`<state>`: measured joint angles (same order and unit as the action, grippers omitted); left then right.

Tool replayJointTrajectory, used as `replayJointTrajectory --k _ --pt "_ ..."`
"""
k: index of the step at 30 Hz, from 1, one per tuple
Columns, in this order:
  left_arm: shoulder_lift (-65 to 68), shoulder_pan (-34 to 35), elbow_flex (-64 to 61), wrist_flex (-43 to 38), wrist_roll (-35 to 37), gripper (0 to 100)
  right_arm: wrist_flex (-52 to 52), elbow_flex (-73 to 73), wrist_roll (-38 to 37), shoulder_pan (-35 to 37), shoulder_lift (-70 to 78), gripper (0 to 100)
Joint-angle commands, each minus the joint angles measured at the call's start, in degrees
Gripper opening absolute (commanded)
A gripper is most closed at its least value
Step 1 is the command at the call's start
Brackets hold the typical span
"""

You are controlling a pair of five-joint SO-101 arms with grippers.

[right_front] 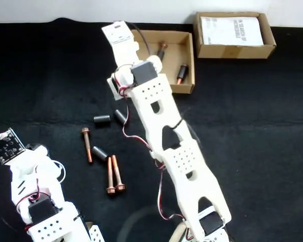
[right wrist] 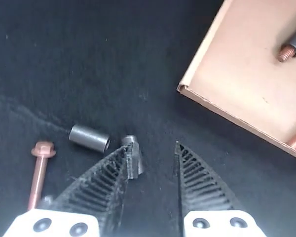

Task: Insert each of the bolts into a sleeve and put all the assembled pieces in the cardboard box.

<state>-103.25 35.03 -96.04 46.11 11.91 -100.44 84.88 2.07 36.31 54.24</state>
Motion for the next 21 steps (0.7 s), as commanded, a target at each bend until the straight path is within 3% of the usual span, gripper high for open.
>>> replayJointTrajectory --k 1,8,14,21 --pt "-0.48 0.31 -1.10 0.18 -0.09 1 -0.66 -18.07 -2.29 0.40 -12.79 10.2" --pt "-0.48 0.31 -1.10 0.18 -0.09 1 -0.40 -46.29 -6.59 1.01 -24.75 10.2" --pt "-0.48 0.31 -1.10 0.18 -0.09 1 1.63 -46.99 -12.13 1.01 -19.30 11.3" --pt "-0.48 0.31 -1.10 0.18 -0.09 1 6.55 -46.90 -12.31 2.51 -11.65 22.4"
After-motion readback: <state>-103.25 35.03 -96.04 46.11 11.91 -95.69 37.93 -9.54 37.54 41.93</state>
